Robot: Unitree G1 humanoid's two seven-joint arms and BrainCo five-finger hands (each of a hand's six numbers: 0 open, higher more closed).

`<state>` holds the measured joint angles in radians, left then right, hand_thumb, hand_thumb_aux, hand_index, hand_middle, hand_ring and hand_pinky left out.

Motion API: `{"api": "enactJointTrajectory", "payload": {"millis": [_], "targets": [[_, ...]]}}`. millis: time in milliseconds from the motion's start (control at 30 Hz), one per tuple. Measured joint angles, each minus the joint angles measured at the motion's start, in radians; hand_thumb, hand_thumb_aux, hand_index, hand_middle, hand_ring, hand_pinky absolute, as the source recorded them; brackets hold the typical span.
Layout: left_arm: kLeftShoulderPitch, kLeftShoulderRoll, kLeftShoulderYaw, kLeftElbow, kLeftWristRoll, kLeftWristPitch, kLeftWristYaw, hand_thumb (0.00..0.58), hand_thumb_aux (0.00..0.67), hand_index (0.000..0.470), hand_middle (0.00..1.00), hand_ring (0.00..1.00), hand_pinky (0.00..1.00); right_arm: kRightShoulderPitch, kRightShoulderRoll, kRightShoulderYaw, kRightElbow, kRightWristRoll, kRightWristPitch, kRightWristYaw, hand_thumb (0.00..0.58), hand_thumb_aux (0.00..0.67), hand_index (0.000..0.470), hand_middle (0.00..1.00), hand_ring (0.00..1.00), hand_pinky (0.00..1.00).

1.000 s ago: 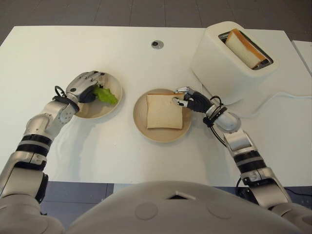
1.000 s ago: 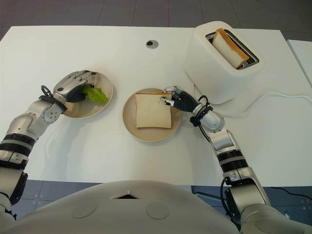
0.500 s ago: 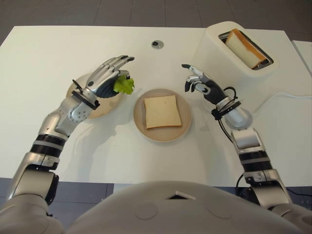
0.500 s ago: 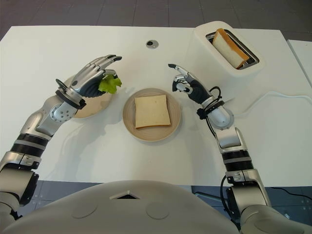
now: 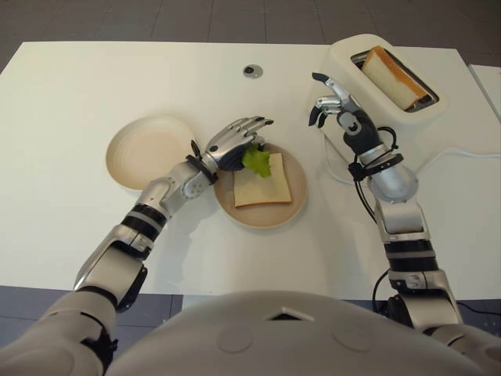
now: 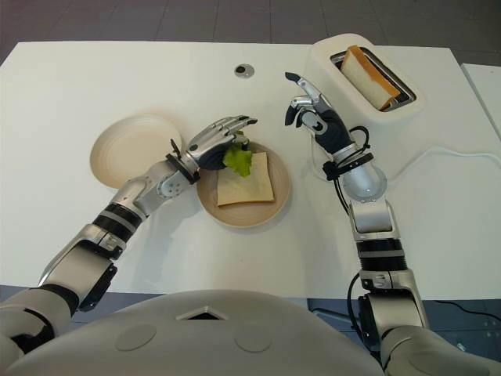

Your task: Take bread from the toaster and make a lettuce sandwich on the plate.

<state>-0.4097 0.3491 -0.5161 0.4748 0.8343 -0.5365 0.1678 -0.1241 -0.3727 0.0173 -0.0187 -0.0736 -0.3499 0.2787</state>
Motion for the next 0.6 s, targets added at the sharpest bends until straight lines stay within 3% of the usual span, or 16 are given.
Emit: {"api": "enactJointTrajectory", "payload": {"millis": [67, 133, 167, 200, 267, 333, 367, 600], "targets": [[0.003, -0.001, -0.016, -0.004, 0.0, -0.012, -0.007, 0.566, 0.565, 0.396, 0.0, 0.0, 0.0, 0.0, 0.0, -0.001, -0.005, 0.0, 0.003, 0.0, 0.0, 0.0, 0.0, 0.56, 0.56, 0.56], [0.01, -0.003, -0.028, -0.015, -0.01, -0.03, -0.023, 0.534, 0.481, 0.337, 0.0, 0.0, 0.0, 0.0, 0.0, -0.002, -0.005, 0.0, 0.006, 0.001, 0.0, 0.0, 0.0, 0.56, 0.56, 0.56], [0.013, -0.003, -0.029, -0.016, -0.012, -0.035, -0.025, 0.491, 0.407, 0.286, 0.0, 0.0, 0.0, 0.0, 0.0, -0.005, -0.005, 0.0, 0.006, 0.001, 0.0, 0.0, 0.0, 0.56, 0.56, 0.56], [0.014, -0.003, -0.029, -0.017, -0.013, -0.037, -0.027, 0.436, 0.336, 0.236, 0.0, 0.0, 0.0, 0.0, 0.0, -0.008, -0.005, 0.001, 0.006, 0.001, 0.0, 0.0, 0.0, 0.56, 0.56, 0.56], [0.015, -0.003, -0.029, -0.017, -0.013, -0.037, -0.028, 0.223, 0.145, 0.101, 0.0, 0.0, 0.0, 0.0, 0.0, -0.008, -0.005, 0.001, 0.007, 0.002, 0.0, 0.0, 0.0, 0.56, 0.56, 0.56], [0.015, -0.003, -0.029, -0.017, -0.013, -0.037, -0.028, 0.053, 0.032, 0.022, 0.0, 0.0, 0.0, 0.0, 0.0, -0.01, -0.005, 0.005, 0.007, 0.004, 0.0, 0.0, 0.0, 0.56, 0.56, 0.56], [0.016, -0.003, -0.029, -0.018, -0.013, -0.038, -0.03, 0.005, 0.003, 0.002, 0.0, 0.0, 0.0, 0.0, 0.0, -0.012, -0.006, 0.011, 0.008, 0.006, 0.0, 0.0, 0.0, 0.56, 0.56, 0.56], [0.055, 0.03, -0.027, -0.087, -0.065, -0.069, -0.11, 0.0, 0.0, 0.0, 0.0, 0.0, 0.0, 0.0, -0.001, -0.027, -0.015, 0.019, 0.01, 0.011, 0.0, 0.0, 0.0, 0.56, 0.56, 0.56]]}}
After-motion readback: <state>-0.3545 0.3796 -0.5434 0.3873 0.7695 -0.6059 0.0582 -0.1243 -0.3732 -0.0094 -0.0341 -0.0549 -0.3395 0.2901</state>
